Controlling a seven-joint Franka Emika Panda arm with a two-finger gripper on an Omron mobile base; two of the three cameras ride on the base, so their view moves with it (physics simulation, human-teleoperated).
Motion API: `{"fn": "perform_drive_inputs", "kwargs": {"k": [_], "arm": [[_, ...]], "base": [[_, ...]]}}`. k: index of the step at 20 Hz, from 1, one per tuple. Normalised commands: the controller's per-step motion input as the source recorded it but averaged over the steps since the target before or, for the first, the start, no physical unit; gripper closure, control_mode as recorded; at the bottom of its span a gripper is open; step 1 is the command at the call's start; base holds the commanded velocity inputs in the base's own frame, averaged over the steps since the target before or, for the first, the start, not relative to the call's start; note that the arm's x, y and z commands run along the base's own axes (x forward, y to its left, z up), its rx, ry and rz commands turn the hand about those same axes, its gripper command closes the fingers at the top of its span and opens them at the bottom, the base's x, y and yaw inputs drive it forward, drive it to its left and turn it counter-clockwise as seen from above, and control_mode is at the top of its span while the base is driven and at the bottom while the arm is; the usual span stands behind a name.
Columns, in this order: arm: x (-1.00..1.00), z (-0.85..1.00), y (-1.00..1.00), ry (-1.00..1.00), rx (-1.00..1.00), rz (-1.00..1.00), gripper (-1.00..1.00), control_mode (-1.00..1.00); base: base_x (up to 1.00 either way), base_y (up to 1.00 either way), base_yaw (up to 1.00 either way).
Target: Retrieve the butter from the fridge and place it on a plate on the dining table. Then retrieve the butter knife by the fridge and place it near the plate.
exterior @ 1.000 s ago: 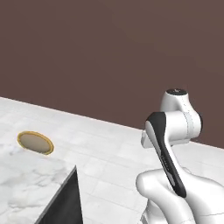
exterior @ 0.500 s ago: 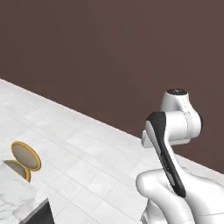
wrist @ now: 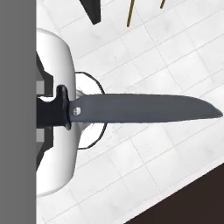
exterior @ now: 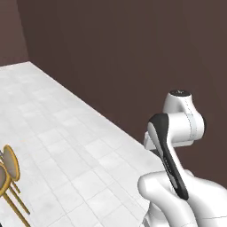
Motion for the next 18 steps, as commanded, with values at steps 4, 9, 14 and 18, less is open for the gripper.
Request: {"fn": "perform_drive_inputs", "kwargs": {"k": [4,9,14,18], "arm": [[0.0,0.0,0.0,0.0,0.0,0.0,1.0,1.0],[0.0,0.0,0.0,0.0,0.0,0.0,1.0,1.0],[0.0,0.0,0.0,0.0,0.0,0.0,1.0,1.0],[0.0,0.0,0.0,0.0,0.0,0.0,1.0,1.0]], "base": [[0.98,-0.67,0.62],[0.98,-0.47,0.67],[1.0,-0.39,0.68],[1.0,-0.38,0.67]]}}
